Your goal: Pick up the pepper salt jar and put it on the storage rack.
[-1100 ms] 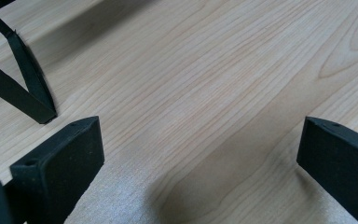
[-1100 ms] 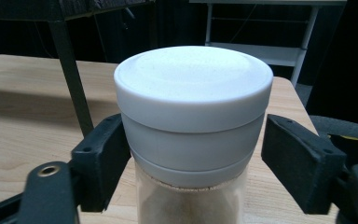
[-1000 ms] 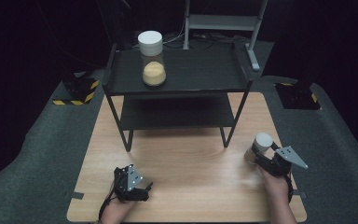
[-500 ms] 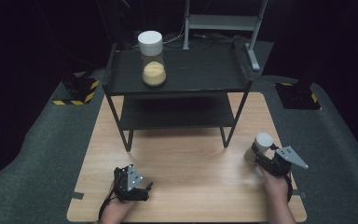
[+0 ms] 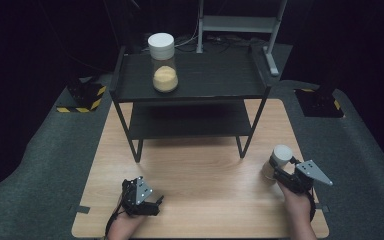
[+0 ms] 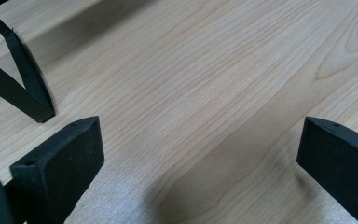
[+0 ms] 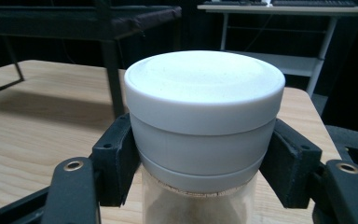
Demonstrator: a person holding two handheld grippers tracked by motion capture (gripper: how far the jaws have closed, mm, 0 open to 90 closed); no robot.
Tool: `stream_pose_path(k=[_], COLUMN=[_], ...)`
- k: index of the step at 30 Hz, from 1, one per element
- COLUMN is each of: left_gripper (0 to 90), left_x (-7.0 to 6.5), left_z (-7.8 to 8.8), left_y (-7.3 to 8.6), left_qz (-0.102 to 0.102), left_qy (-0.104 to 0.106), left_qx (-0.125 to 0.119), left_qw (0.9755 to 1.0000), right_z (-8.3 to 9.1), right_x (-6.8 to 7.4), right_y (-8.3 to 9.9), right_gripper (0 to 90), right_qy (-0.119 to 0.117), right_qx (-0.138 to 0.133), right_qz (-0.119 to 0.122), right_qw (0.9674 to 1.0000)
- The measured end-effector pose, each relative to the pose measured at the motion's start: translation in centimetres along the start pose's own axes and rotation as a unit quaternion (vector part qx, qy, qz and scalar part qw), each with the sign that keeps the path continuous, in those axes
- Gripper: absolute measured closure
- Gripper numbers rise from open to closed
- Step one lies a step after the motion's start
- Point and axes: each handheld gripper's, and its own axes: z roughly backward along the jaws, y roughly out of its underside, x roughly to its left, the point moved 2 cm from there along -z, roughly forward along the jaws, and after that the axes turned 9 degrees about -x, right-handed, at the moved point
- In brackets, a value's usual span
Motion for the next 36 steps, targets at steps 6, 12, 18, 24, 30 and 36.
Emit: stream_pose_path(k=[6, 12, 18, 24, 30, 36], left_gripper=[0.9, 0.9, 0.9, 0.9, 0.9, 0.9], left_x=[0.1, 0.2, 0.2, 0.2, 0.2, 0.4], left_z=[0.0, 0.0, 0.0, 0.0, 0.0, 0.0], left_y=[0.0, 0.0, 0.0, 0.1, 0.0, 0.0], left_qz=[0.000, 0.001, 0.001, 0.004, 0.000, 0.002], left_qy=[0.004, 0.006, 0.007, 0.007, 0.009, 0.011], left_qx=[-0.001, -0.001, -0.001, -0.002, -0.001, -0.001], left_qw=[1.0000, 1.0000, 1.0000, 1.0000, 1.0000, 0.9999], right_z=[0.7, 1.4, 2.1, 2.5, 2.6, 2.5], right_x=[0.9, 1.9, 3.0, 4.1, 5.0, 5.8], right_y=[-0.6, -1.4, -2.4, -3.2, -4.0, -4.8], right_gripper=[34.4, 34.4, 34.3, 34.4, 34.3, 34.3], right_qy=[-0.017, -0.037, -0.055, -0.077, -0.098, -0.115], right_qx=[-0.003, -0.013, -0.026, -0.038, -0.046, -0.052], right_qz=[0.008, 0.014, 0.013, 0.015, 0.003, -0.002], right_qw=[0.9998, 0.9991, 0.9981, 0.9962, 0.9941, 0.9920])
